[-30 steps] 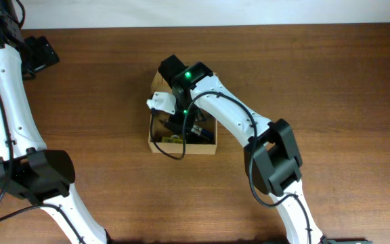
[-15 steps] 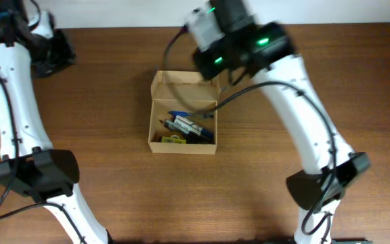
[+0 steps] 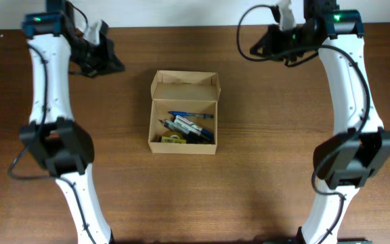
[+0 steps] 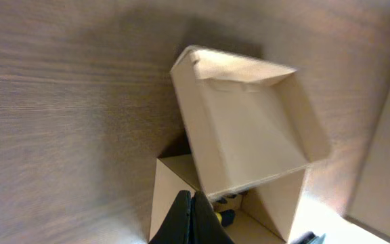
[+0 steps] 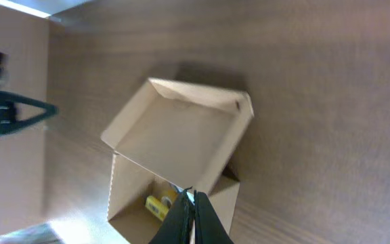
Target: Pack container
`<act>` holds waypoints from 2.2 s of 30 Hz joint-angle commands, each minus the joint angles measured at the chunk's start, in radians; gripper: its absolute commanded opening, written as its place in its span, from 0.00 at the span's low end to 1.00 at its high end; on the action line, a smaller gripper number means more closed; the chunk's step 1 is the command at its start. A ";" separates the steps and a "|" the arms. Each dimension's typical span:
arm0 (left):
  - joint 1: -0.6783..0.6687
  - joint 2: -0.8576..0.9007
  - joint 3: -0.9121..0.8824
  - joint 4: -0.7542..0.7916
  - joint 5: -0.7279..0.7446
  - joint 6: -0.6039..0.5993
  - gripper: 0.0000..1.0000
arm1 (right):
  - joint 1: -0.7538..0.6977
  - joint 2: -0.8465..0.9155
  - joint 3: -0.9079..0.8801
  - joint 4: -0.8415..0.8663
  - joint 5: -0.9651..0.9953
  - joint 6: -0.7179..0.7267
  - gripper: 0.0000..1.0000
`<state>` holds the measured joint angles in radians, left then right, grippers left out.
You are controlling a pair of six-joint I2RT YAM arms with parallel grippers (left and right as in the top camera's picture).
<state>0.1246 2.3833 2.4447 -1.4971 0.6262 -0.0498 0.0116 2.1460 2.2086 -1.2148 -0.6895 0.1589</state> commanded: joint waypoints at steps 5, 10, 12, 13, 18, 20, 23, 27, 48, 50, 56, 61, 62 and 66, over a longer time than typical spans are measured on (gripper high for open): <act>0.000 0.230 -0.006 0.002 0.151 0.028 0.01 | -0.019 0.115 -0.246 0.109 -0.224 0.053 0.04; -0.013 0.307 -0.006 0.006 0.167 0.028 0.02 | -0.018 0.169 -0.433 0.274 -0.299 0.117 0.04; -0.018 0.322 -0.006 0.010 0.167 0.028 0.01 | -0.016 0.176 -0.500 0.340 -0.322 0.122 0.04; -0.020 0.332 -0.006 0.015 0.168 0.027 0.02 | -0.013 0.177 -0.524 0.364 -0.321 0.135 0.04; -0.047 0.348 -0.006 0.034 0.182 0.017 0.02 | 0.016 0.184 -0.623 0.476 -0.334 0.148 0.04; -0.060 0.350 -0.006 0.043 0.182 0.016 0.02 | 0.037 0.184 -0.653 0.533 -0.359 0.146 0.04; -0.081 0.350 -0.006 0.052 0.184 0.016 0.02 | 0.069 0.184 -0.668 0.626 -0.399 0.159 0.04; -0.096 0.350 -0.006 0.085 0.248 0.017 0.02 | 0.101 0.184 -0.668 0.771 -0.430 0.250 0.04; -0.116 0.349 0.366 -0.090 0.535 0.157 0.02 | 0.139 0.140 -0.656 1.712 -0.694 0.766 0.04; -0.129 0.349 0.471 -0.156 0.491 0.158 0.02 | 0.147 0.118 -0.654 1.714 -0.691 0.766 0.04; -0.165 0.335 0.697 -0.190 0.465 0.077 0.02 | 0.172 0.036 -0.653 1.733 -0.671 0.766 0.04; -0.190 0.282 0.693 -0.190 0.423 0.052 0.01 | 0.174 -0.037 -0.652 1.735 -0.666 0.763 0.04; -0.195 0.274 0.693 -0.190 0.402 0.039 0.02 | 0.174 -0.048 -0.652 1.735 -0.671 0.763 0.04; -0.217 0.242 0.693 -0.190 0.346 0.013 0.01 | 0.186 -0.074 -0.652 1.732 -0.689 0.763 0.04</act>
<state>-0.0795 2.6900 3.1256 -1.6844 1.0363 -0.0017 0.1841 2.1063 1.5410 0.5175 -1.3392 0.9199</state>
